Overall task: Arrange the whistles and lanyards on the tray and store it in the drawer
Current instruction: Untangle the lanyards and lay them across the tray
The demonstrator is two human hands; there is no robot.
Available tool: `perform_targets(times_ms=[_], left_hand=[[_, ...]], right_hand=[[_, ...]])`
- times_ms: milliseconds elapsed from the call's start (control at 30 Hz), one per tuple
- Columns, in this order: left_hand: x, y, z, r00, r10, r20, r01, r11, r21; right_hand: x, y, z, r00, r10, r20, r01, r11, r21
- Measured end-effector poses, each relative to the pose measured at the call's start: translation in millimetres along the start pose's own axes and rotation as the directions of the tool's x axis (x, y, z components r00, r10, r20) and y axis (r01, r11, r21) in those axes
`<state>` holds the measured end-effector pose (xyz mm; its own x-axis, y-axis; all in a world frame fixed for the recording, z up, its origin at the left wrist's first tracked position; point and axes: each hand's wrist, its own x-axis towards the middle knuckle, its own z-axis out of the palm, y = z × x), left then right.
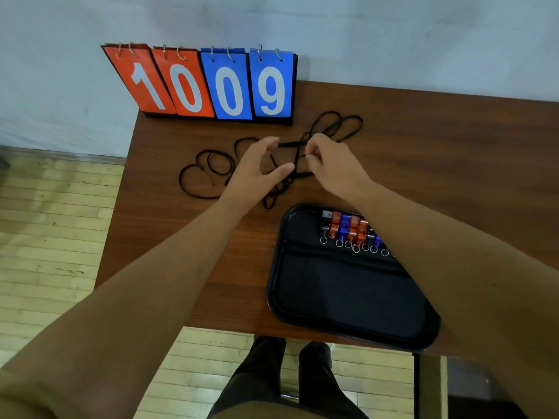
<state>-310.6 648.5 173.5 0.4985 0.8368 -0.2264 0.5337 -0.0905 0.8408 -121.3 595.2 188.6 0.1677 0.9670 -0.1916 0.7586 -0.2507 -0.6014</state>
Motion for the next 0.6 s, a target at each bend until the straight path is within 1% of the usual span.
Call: perform_targets(times_ms=[67, 100, 167, 233, 333, 433, 500, 567, 600], left_hand=[[1.2, 16.0, -1.0, 0.993, 0.024, 0.112, -0.028, 0.999, 0.034], [1.3, 21.0, -1.2, 0.99, 0.037, 0.137, -0.045, 0.997, 0.055], [-1.7, 32.5, -3.6, 0.991, 0.052, 0.125, -0.061, 0.996, 0.07], [-6.4, 45.9, -7.8, 0.996, 0.029, 0.09, -0.035, 0.997, 0.063], [-13.6, 67.1, -15.3, 1.0, 0.011, 0.026, -0.012, 0.998, 0.058], [-19.1, 87.0, -22.1, 0.996, 0.081, -0.028, -0.078, 0.992, 0.096], [-23.7, 101.2, -26.6, 0.991, 0.129, -0.039, -0.124, 0.986, 0.11], [-27.6, 113.5, -32.1, 0.983, 0.174, -0.055, -0.169, 0.981, 0.095], [-29.4, 118.4, -35.7, 0.981, 0.183, -0.063, -0.174, 0.977, 0.121]], right_hand=[[-0.1, -12.9, -16.2, 1.0, -0.026, -0.004, 0.026, 0.998, 0.057], [-0.7, -18.2, -25.0, 0.999, -0.032, -0.005, 0.032, 0.996, 0.086], [-4.5, -27.2, -43.4, 1.0, -0.029, -0.008, 0.03, 0.989, 0.144], [-11.3, -31.8, -61.3, 0.999, -0.034, -0.024, 0.038, 0.985, 0.167], [-23.3, -33.1, -84.7, 1.0, -0.025, -0.013, 0.026, 0.996, 0.09], [-36.1, -29.8, -101.5, 1.0, -0.025, -0.004, 0.025, 0.998, -0.057], [-44.6, -28.1, -112.7, 0.997, -0.038, -0.068, 0.03, 0.994, -0.11], [-51.6, -25.8, -125.5, 0.984, -0.008, -0.177, -0.01, 0.995, -0.103], [-54.4, -23.8, -132.7, 0.972, 0.015, -0.234, -0.038, 0.995, -0.096]])
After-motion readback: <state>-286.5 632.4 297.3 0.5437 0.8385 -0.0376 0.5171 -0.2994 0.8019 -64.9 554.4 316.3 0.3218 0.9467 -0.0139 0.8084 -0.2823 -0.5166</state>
